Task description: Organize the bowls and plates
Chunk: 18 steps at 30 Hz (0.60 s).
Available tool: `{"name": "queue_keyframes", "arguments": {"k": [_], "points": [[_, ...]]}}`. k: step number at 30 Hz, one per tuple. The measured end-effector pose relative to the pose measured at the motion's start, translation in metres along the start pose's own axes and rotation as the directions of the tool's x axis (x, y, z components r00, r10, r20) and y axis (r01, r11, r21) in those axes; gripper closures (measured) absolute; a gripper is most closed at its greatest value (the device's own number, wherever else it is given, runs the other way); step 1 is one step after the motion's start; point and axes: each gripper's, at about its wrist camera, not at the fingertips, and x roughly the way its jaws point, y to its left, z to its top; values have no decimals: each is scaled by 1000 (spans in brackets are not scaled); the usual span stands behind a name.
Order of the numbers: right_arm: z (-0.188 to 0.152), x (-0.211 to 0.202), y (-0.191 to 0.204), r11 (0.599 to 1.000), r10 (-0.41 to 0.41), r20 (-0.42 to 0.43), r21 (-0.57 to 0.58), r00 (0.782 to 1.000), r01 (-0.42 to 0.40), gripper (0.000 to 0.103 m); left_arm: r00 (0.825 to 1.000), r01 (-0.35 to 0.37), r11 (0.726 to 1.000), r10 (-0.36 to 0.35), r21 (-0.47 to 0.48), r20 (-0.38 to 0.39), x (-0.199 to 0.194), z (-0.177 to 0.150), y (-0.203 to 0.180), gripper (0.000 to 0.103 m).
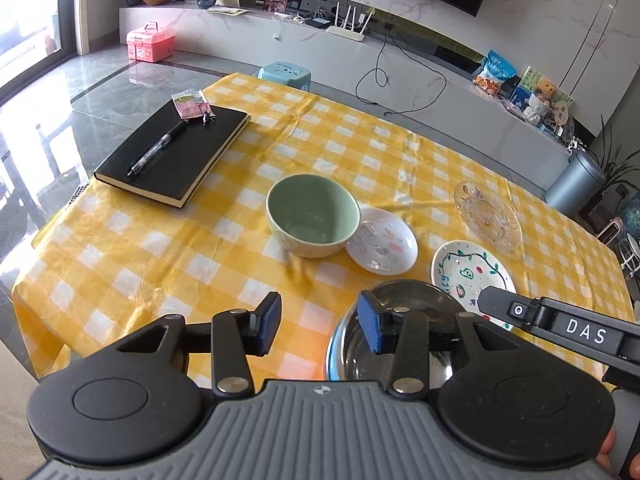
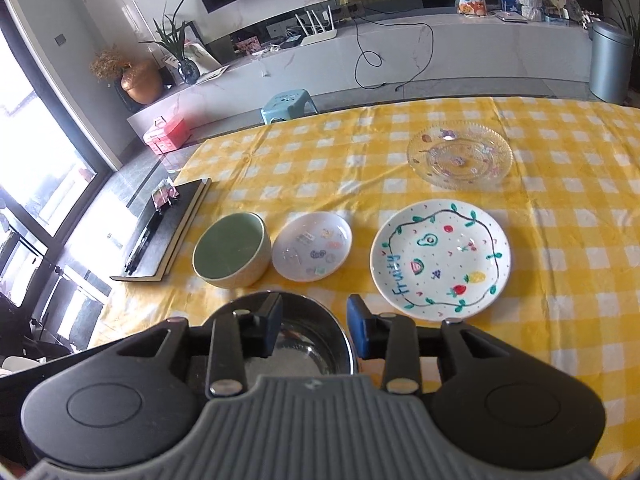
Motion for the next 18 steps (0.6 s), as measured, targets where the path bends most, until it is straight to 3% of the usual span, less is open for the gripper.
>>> {"name": "queue_keyframes", "arguments": {"k": [7, 18], "points": [[25, 29, 23, 999, 20, -26, -35, 999, -21, 68, 1000, -22, 1000, 22, -12, 12, 18, 27, 15, 52], [59, 101, 44, 999, -36, -95, -32, 995, 33, 68, 998, -51, 998, 50, -26, -30, 69, 58, 30, 52]]}}
